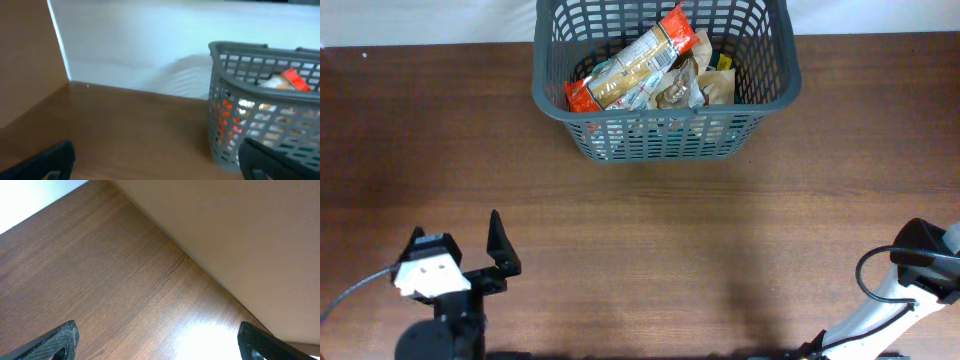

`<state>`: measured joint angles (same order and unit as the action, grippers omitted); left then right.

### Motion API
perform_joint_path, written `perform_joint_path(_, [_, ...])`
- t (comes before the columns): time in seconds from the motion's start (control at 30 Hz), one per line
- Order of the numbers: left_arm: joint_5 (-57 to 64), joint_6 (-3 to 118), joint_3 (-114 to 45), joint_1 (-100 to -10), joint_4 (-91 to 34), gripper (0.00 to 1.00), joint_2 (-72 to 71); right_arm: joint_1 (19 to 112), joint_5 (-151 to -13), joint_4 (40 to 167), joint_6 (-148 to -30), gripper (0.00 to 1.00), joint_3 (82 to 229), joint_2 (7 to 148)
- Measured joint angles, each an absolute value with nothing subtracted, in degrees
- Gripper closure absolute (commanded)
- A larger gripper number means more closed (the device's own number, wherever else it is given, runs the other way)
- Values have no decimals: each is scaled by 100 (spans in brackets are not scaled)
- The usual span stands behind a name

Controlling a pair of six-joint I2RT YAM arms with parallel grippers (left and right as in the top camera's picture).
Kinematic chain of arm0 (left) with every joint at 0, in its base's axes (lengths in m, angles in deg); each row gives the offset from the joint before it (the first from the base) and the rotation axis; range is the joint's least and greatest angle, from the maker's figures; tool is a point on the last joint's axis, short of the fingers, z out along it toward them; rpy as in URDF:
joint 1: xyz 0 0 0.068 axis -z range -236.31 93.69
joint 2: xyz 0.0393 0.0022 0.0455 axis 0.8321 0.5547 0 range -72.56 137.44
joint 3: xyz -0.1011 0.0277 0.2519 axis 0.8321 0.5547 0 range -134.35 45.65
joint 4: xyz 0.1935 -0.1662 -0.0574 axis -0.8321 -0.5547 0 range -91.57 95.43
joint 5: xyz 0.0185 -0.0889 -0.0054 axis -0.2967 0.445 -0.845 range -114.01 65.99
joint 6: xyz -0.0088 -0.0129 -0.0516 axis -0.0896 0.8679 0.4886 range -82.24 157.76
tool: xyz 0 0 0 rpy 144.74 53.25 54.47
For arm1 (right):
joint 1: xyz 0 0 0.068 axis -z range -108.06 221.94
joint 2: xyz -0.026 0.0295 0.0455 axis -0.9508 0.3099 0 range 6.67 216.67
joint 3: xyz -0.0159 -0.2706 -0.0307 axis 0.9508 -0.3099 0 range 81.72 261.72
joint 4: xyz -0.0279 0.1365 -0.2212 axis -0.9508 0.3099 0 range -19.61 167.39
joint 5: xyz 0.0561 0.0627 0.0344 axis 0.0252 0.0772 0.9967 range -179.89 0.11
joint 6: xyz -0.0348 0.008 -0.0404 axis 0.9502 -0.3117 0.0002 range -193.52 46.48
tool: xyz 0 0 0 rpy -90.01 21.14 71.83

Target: Pack container

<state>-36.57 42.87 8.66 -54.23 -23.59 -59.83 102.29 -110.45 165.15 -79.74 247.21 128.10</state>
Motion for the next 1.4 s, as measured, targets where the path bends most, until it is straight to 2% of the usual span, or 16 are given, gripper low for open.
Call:
perform_joint_path(0.27, [-3040, 3858, 1856, -5914, -1037, 1, -6730, 10229, -11043, 16515, -7974, 1, 24721, 12810])
perform_joint_path(0.57, [-2865, 3769, 2842, -6004, 43, 1, -7003, 10229, -11045, 16515, -7974, 1, 24721, 12810])
perform_joint_path(1.4, [-2846, 3778, 4151, -6004, 319, 1, -7161, 10229, -11045, 16515, -7974, 1, 24721, 12810])
